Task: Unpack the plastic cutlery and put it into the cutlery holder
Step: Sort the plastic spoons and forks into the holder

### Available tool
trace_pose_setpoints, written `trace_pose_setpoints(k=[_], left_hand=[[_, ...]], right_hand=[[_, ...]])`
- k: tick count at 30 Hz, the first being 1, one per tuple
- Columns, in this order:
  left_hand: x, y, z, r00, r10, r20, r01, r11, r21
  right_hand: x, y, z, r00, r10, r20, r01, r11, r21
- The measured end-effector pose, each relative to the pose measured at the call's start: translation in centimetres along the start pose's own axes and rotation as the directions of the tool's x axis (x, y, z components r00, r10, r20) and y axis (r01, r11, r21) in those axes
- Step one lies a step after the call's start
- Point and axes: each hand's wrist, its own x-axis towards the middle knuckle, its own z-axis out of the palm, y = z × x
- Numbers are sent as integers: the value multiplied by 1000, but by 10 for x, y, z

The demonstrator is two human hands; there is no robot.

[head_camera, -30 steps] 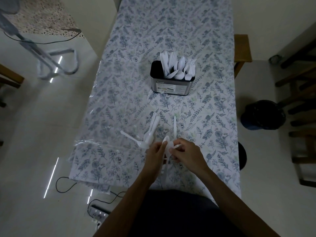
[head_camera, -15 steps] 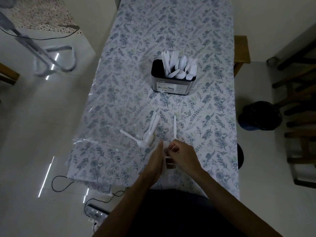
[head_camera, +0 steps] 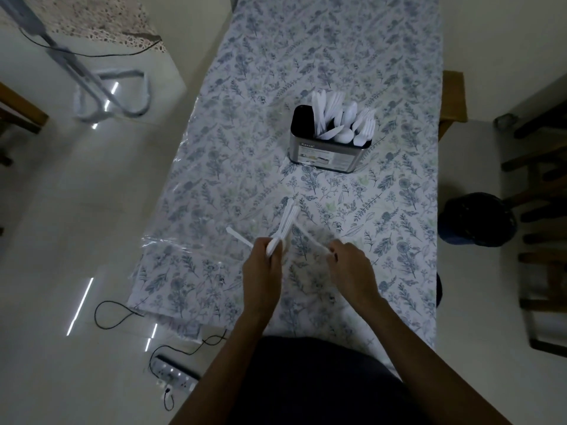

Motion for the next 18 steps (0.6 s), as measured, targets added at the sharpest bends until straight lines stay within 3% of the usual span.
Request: trace_pose_setpoints(k=[3, 5, 8, 10, 12, 13, 15, 18], left_hand=[[10, -2, 2, 980, 186, 72, -198, 954, 223], [13, -11, 8, 966, 147, 211, -197, 950, 241], [9, -14, 4, 896, -122, 427, 169, 983, -74], [1, -18, -3, 861, -242, 447, 378, 893, -245], [-4, -24, -14, 813, -413, 411, 568, 719, -401], [-5, -28, -20, 781, -490, 388, 625, 633, -457], [-9, -38, -34, 741, -581, 337, 660, 536, -526], [-15, -52, -52, 735, -630, 250, 638, 518, -569]], right_hand=[[-15, -9, -17, 951, -300, 75, 307, 946, -108], [-17, -25, -24, 920, -358, 158, 362, 932, 3], [-5, -49, -27, 936, -310, 167, 276, 940, 202], [6, -59, -28, 904, -316, 287, 193, 903, 385], [15, -65, -20, 882, -296, 367, 90, 870, 485], [19, -68, -12, 901, -268, 340, 94, 888, 450], [22, -74, 13, 943, -256, 214, 216, 957, 194], [19, -82, 52, 914, -395, 95, 404, 905, -134]])
